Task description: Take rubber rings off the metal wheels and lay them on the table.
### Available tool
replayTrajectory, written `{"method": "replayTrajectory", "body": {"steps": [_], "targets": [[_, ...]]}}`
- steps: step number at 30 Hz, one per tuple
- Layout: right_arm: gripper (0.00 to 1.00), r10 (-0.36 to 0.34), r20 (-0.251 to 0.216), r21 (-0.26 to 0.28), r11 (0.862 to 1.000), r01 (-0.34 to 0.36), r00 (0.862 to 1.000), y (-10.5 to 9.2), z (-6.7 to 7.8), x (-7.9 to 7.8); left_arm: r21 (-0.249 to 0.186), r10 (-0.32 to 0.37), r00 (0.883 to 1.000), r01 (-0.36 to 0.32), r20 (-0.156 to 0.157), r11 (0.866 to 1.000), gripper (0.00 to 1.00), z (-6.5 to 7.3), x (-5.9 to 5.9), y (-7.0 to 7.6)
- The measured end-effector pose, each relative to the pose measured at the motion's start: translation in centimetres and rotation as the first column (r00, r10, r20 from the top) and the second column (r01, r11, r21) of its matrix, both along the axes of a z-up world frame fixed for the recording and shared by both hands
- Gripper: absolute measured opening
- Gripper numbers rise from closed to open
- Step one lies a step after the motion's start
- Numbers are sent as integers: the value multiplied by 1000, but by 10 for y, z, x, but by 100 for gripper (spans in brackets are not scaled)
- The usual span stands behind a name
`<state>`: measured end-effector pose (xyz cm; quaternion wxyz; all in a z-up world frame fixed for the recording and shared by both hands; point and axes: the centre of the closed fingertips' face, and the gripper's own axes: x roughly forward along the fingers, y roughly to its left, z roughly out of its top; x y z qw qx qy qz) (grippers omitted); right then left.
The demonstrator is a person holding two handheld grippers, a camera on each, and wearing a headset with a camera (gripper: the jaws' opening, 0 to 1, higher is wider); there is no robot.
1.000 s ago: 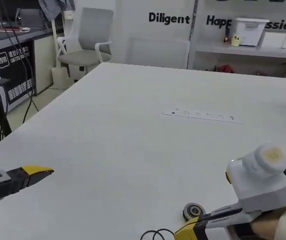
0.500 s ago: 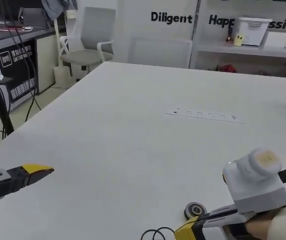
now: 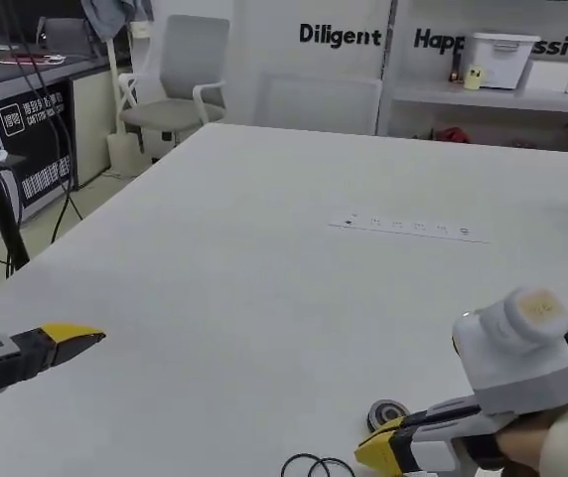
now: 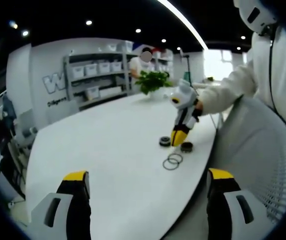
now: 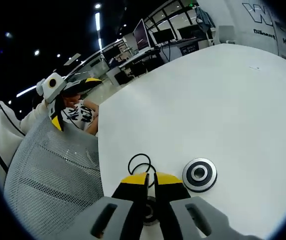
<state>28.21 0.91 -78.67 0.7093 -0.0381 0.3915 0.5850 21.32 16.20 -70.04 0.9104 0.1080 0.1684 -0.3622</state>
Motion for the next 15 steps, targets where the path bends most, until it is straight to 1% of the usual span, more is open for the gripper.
{"method": "replayTrajectory", "body": {"steps": [5, 8, 11, 12, 14, 15], "targets": [[3, -11, 29, 16, 1000, 10, 1000, -6, 11, 4, 4, 2, 1000, -2, 4, 1000, 99, 2, 1, 1], [3, -12, 62, 24, 1000, 11, 998, -10, 20, 5, 5, 1, 1000, -1, 6, 1000, 99, 3, 1, 1], [3, -19, 79, 38, 999, 16, 997, -13, 29, 7, 7, -4, 1000, 4, 7, 1000, 99, 4, 2, -1], [3, -25, 92, 48, 999, 21, 995, -15, 34, 8, 8, -6, 1000, 6, 7, 1000, 99, 5, 3, -1], [4, -27, 108, 48, 999, 21, 994, -19, 38, 10, 9, -10, 1000, 10, 9, 1000, 99, 5, 3, -2], [4, -31, 127, 50, 998, 25, 991, -21, 42, 12, 10, -12, 1000, 11, 10, 1000, 99, 6, 4, -2]]}}
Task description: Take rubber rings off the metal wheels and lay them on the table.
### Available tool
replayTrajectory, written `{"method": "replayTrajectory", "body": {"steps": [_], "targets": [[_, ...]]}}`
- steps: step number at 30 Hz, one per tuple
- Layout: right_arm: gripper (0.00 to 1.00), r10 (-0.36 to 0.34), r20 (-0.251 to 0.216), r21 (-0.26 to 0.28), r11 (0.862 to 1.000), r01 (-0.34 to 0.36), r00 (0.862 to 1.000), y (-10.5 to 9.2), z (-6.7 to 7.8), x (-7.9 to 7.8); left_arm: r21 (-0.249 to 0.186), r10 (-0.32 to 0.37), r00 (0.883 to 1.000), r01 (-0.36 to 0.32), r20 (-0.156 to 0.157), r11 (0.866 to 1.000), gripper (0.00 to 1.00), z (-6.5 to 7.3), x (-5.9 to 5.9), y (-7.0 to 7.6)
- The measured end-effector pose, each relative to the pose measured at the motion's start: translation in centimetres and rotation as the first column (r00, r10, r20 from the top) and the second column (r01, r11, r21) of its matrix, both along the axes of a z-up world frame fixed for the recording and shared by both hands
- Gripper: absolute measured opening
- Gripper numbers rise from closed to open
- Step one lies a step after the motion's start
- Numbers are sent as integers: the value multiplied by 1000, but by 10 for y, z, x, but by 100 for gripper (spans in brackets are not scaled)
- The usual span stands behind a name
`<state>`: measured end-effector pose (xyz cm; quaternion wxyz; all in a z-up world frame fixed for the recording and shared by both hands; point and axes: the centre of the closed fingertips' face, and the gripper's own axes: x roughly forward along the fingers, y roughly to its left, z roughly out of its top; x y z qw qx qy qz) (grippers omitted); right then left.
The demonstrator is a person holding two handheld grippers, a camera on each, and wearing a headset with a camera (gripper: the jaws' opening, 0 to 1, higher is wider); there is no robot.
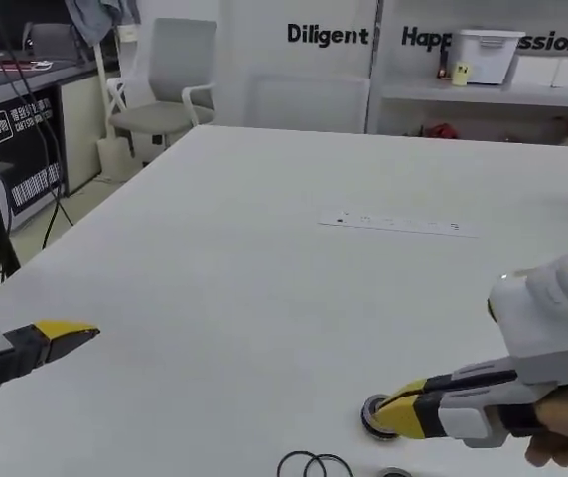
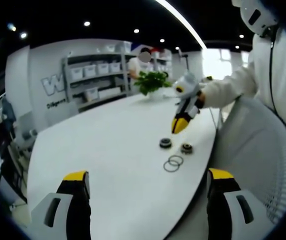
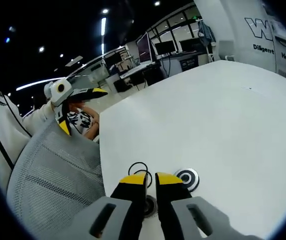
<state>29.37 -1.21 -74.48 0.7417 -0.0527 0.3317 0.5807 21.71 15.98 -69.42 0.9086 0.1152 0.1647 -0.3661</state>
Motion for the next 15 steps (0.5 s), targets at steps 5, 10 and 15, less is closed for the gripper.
{"method": "replayTrajectory", "body": {"steps": [5, 10, 15], "targets": [[5, -22, 33, 19, 1000, 21, 999, -9, 14, 5, 6, -12, 1000, 12, 2, 1000, 99, 3, 1, -3], [5, -41, 71, 27, 999, 39, 997, -20, 27, 8, 11, -22, 1000, 22, 5, 1000, 99, 5, 2, -6], [6, -56, 95, 32, 998, 53, 994, -28, 36, 10, 16, -33, 999, 33, 5, 999, 99, 6, 2, -9]]}}
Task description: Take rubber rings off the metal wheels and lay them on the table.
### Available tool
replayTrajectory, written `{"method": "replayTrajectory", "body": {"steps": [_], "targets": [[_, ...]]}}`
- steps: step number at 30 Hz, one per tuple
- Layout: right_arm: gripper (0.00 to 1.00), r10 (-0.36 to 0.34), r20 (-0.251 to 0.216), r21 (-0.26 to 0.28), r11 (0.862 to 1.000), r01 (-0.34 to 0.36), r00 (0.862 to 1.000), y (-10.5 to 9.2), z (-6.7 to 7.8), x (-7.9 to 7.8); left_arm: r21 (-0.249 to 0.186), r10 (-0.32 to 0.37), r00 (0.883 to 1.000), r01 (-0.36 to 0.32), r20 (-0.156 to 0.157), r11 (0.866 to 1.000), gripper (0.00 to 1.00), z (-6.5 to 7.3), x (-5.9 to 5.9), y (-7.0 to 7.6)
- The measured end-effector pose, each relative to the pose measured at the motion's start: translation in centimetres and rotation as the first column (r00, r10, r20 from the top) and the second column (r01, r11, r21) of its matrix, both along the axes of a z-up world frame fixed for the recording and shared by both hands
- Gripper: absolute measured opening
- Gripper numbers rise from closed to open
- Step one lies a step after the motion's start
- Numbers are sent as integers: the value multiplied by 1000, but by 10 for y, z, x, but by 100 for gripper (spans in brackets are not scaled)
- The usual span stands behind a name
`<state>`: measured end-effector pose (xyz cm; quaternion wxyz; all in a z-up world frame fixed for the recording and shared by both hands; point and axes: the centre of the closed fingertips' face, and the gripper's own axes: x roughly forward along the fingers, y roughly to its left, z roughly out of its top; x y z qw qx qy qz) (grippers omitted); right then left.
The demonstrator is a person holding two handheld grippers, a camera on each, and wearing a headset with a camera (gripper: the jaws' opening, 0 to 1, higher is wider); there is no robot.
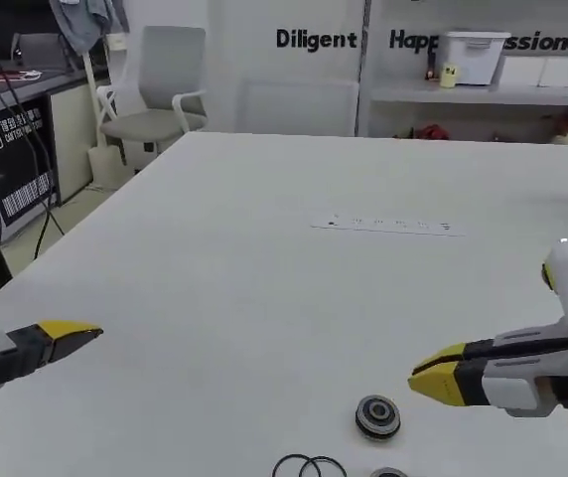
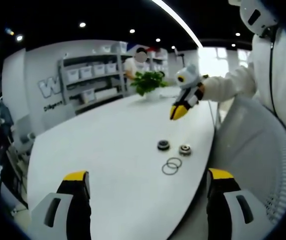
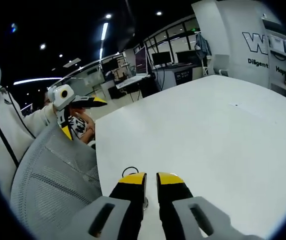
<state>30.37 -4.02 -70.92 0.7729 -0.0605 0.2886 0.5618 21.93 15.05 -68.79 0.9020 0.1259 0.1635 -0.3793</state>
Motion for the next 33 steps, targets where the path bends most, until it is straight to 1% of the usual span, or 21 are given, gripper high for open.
{"method": "replayTrajectory", "body": {"steps": [7, 14, 17, 21, 24, 27, 29, 33], "targets": [[10, -36, 25, 18, 999, 35, 999, -13, 11, 6, -1, -19, 1000, 19, 1, 1000, 98, 5, 1, -5], [16, -45, 43, 23, 999, 45, 998, -22, 13, 6, 2, -44, 999, 44, 7, 999, 99, 13, 3, -9], [19, -54, 44, 20, 998, 53, 998, -27, 11, 6, 2, -53, 999, 53, 11, 999, 99, 16, 6, -10], [21, -66, 38, 19, 998, 65, 997, -33, 7, 6, -20, -56, 998, 56, 2, 998, 99, 18, 10, -14], [24, -75, 30, 23, 997, 74, 997, -36, 3, 5, -26, -60, 998, 60, -1, 998, 100, 19, 13, -17], [26, -79, 25, 16, 997, 78, 997, -38, -3, 4, -32, -72, 997, 72, 5, 997, 100, 23, 16, -22], [29, -80, 15, 18, 997, 80, 997, -38, -7, 3, -33, -87, 996, 88, 13, 996, 100, 27, 19, -27], [32, -85, 6, 20, 996, 85, 996, -39, -13, 2, -41, -113, 993, 114, 29, 993, 100, 34, 24, -39]]}}
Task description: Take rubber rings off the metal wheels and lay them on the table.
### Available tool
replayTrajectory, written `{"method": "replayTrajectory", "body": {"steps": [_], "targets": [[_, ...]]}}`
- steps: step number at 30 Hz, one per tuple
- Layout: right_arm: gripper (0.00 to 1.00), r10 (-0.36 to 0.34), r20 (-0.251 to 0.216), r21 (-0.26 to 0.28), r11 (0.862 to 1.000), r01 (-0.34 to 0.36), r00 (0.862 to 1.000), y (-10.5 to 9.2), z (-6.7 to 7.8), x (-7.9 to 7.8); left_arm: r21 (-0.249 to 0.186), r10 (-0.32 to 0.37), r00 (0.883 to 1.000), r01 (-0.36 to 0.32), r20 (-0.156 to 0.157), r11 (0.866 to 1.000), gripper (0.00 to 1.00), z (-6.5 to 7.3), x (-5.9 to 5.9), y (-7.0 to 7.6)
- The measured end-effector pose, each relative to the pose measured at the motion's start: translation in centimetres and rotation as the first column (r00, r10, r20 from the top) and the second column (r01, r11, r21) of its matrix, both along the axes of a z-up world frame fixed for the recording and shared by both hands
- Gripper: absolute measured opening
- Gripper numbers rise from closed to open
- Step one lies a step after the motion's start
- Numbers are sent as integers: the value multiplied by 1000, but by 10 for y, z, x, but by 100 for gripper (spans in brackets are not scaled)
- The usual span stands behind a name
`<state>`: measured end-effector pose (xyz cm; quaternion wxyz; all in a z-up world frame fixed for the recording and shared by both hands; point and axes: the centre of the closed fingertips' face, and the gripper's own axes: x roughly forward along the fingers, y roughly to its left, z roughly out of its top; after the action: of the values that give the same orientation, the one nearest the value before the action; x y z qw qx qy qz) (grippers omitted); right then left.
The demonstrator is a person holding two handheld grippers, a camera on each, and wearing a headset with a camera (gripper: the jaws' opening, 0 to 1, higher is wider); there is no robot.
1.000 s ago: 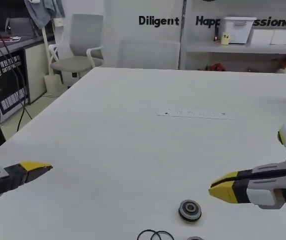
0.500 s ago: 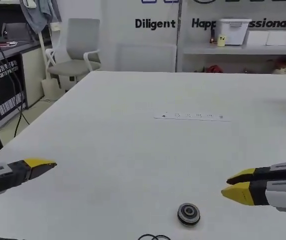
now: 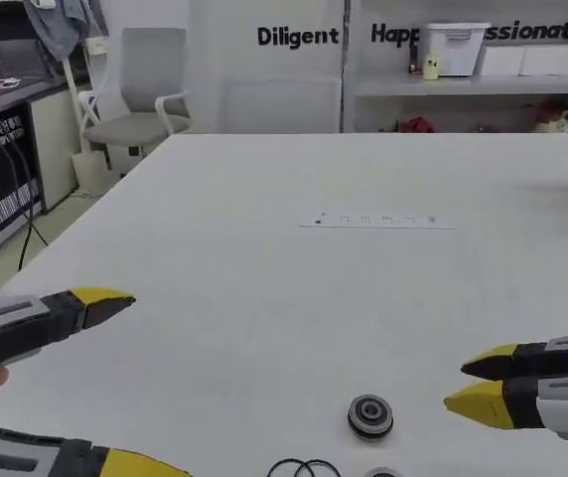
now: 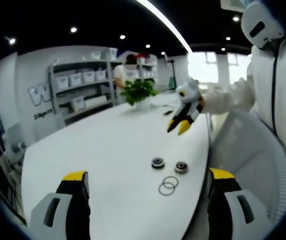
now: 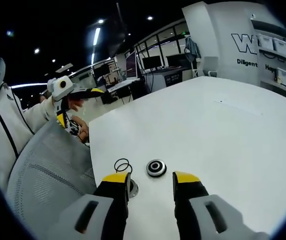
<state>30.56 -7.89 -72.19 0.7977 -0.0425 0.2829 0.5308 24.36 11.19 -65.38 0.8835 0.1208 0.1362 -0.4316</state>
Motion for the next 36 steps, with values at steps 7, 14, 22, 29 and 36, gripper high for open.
{"method": "replayTrajectory", "body": {"steps": [7, 14, 22, 29, 36], "targets": [[39, 20, -5, -6, 1000, -20, 1000, 0, -9, -5, 8, -62, 997, 62, 34, 998, 100, 8, 11, -24], [49, 22, -3, -10, 1000, -22, 1000, 0, -19, -6, 46, -136, 990, 134, 47, 990, 99, 7, 19, -46], [54, 22, 8, 1, 1000, -22, 1000, 3, -23, -4, 56, -192, 980, 189, 52, 980, 97, 2, 30, -69], [54, 50, 19, -7, 999, -50, 999, 9, -32, -5, 54, -221, 974, 218, 53, 974, 92, -2, 41, -86], [51, 64, 26, -12, 998, -64, 998, 14, -37, -2, 18, -248, 967, 248, 55, 969, 85, -6, 48, -105]]}}
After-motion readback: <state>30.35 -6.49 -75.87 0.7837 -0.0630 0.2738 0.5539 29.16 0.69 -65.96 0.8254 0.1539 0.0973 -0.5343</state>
